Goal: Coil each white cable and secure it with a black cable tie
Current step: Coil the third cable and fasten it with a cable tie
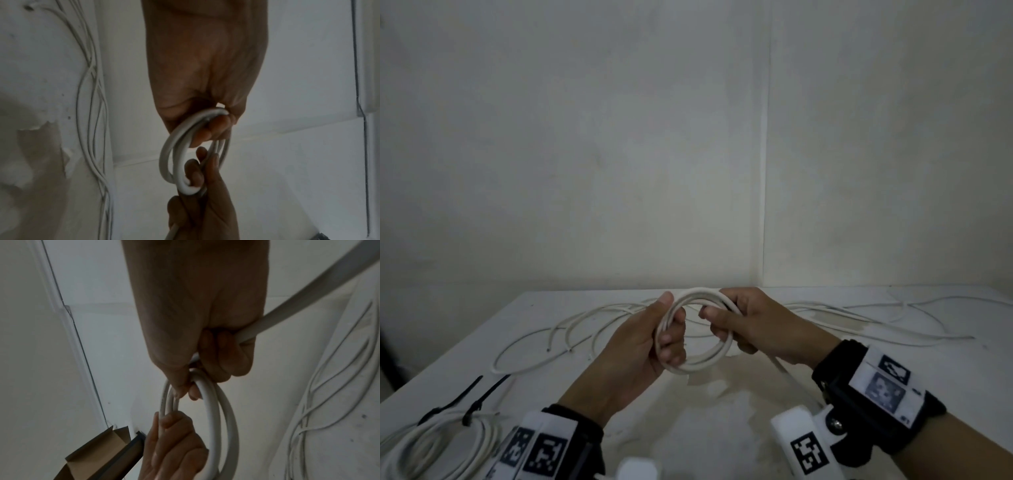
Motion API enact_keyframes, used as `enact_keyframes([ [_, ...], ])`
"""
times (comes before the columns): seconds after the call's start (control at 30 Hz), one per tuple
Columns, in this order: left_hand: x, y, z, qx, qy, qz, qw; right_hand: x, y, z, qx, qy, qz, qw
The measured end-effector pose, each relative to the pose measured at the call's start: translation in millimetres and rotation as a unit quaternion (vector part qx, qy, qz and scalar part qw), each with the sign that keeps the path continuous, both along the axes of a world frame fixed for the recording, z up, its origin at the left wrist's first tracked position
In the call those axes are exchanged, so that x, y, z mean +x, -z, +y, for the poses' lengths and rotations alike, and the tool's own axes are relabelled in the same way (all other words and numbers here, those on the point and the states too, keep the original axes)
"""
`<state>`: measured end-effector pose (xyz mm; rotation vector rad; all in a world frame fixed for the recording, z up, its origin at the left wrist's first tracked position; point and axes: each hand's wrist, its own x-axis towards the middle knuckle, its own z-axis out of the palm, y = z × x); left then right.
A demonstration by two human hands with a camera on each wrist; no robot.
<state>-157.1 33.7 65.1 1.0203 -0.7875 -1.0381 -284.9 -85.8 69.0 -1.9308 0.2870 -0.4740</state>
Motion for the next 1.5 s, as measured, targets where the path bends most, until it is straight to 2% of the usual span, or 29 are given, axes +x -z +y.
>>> enact_keyframes([
  [0.17, -7.0, -1.8, -4.2, -0.006, -0.001, -0.019, 1.0, -1.7, -4.2, -1.4, 0.01, 0.019, -0.001, 1.0],
  [0.3, -18.0, -5.4, -12.2, 0.003, -0.058, -0.05, 0.997, -3.8, -4.6, -3.2, 0.028, 0.026, -0.023, 0.999],
  [0.5, -21.9, -8.2, -19.4, -0.008, -0.084, -0.009, 0.996, -11.9, -1.8, -1.0, 0.079, 0.02, -0.085, 0.993],
  [0.6, -15.0, -7.9, -20.1, -0.026, -0.086, 0.049, 0.995, -10.6, 7.2, -1.9, 0.02, 0.078, -0.103, 0.991],
  [0.77, -4.2, -4.9, -17.0, -0.047, -0.117, 0.112, 0.986, -8.0, 20.6, -5.5, -0.133, 0.198, -0.111, 0.965],
  [0.83, 1.8, -5.1, -16.1, -0.061, -0.138, 0.135, 0.979, -7.9, 26.0, -5.2, -0.209, 0.218, -0.07, 0.951],
  [0.93, 9.6, -3.9, -15.2, -0.073, -0.168, 0.153, 0.971, -5.2, 33.2, 2.6, -0.276, 0.191, 0.034, 0.941],
  [1.23, 8.9, 0.3, -17.3, -0.082, -0.183, 0.174, 0.964, 2.9, 31.7, 21.4, -0.308, 0.187, 0.129, 0.924],
  [1.3, 7.0, -0.3, -18.3, -0.084, -0.179, 0.185, 0.963, 6.0, 32.7, 23.4, -0.226, 0.169, 0.101, 0.954],
  [1.37, 4.6, -1.5, -18.9, -0.092, -0.176, 0.196, 0.96, 10.6, 32.7, 27.8, -0.046, 0.155, 0.025, 0.987],
  [1.43, 0.3, -2.8, -20.0, -0.099, -0.177, 0.2, 0.959, 14.8, 31.3, 35.3, 0.132, 0.142, -0.047, 0.98],
  [1.5, -5.5, -3.4, -22.4, -0.105, -0.18, 0.206, 0.956, 19.8, 29.4, 42.6, 0.206, 0.147, -0.091, 0.963],
])
